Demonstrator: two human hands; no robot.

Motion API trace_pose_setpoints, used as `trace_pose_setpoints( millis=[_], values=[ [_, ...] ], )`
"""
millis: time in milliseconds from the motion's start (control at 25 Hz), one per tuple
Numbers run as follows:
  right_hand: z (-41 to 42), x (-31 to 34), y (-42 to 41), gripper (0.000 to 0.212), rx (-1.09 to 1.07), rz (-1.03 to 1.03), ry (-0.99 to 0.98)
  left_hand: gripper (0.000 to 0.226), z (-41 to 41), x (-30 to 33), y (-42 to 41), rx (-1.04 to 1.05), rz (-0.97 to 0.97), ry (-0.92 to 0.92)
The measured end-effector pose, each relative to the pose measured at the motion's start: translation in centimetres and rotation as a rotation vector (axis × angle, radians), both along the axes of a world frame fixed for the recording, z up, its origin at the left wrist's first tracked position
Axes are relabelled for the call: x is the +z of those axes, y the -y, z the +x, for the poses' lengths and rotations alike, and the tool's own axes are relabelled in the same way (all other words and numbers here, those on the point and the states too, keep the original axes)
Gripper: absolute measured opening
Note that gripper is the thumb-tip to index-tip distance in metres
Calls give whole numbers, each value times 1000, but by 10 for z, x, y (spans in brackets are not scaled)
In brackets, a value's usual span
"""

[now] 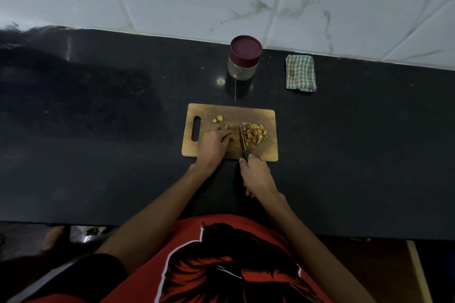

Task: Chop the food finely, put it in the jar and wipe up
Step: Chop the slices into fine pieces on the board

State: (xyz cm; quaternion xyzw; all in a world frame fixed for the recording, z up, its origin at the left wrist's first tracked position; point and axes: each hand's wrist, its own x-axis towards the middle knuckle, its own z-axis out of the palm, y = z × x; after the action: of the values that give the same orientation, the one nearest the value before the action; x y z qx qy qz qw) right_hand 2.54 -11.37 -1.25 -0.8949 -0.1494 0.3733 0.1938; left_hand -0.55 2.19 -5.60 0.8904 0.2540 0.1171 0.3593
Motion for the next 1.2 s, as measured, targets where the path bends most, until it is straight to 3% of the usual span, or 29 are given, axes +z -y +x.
trace_pose_setpoints(
  millis=[880,1200],
  values=[
    [3,-10,-15,18,130,-7,132,21,-2,-6,2,-40,49,-43],
    [-6,-15,-12,26,107,-58,131,20,-1,-7,3,-42,62,-33]
  ],
)
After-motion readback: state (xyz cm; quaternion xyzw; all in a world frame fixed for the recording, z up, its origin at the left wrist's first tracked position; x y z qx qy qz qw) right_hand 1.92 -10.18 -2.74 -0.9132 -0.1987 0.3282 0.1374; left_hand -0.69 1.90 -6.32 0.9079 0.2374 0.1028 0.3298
